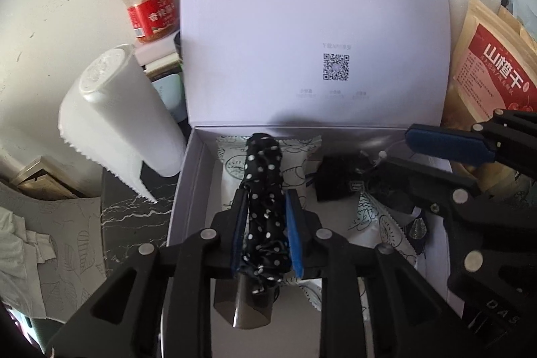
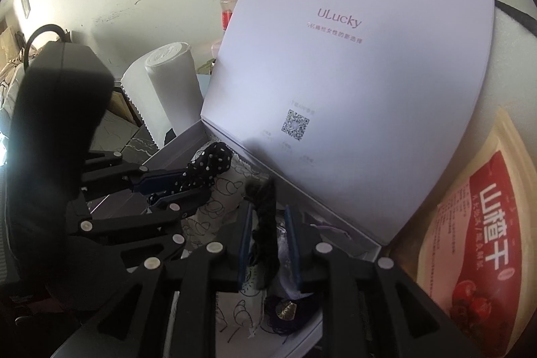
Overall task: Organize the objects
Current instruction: 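Lower the scrunchie into the box and open the left tool, then withdraw both tools from the box back toward the snack bag on the table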
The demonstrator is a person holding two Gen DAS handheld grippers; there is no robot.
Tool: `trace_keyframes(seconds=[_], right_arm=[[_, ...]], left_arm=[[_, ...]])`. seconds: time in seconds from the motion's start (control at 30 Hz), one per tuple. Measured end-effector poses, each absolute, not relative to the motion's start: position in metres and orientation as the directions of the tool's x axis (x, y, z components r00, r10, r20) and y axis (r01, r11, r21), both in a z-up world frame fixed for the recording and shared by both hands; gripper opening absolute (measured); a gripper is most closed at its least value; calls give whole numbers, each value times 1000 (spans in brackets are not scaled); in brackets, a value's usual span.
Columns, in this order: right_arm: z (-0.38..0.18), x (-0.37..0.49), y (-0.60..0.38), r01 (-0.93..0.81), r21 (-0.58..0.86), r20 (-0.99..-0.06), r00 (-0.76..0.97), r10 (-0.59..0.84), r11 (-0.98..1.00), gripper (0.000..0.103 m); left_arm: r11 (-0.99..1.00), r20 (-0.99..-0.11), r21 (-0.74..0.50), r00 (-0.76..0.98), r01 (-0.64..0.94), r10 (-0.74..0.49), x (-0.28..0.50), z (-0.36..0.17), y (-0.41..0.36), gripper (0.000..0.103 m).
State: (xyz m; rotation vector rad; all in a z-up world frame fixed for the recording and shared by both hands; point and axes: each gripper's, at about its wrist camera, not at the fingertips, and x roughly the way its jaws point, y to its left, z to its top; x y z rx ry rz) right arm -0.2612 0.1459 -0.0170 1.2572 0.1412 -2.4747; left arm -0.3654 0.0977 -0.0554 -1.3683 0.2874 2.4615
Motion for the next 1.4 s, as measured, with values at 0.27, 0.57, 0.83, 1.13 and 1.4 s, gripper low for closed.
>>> trace_keyframes(seconds=[0.27, 0.57, 0.83, 1.13, 1.4], right_arm=[[-4, -253, 154, 341, 71, -798, -544, -259, -937, 39], [27, -220, 155, 346, 70, -775, -571, -270, -936, 39], [60, -186, 159, 348, 66, -739, -612, -280, -935, 40], [92, -144, 164, 354, 48, -706, -650, -282, -934, 41], [115, -103, 165, 365, 27, -677, -679, -285, -931, 43]], left_arm=[[-949, -822, 46, -552, -313, 142, -353, -31, 82, 42], [-960, -801, 46, -585, -276, 129, -322, 0, 62, 55], [-965, -772, 66, -626, -253, 112, -285, 36, 46, 60], [-974, -747, 65, -658, -218, 98, -238, 69, 26, 62], [-975, -719, 73, -689, -209, 93, -189, 93, 19, 68]])
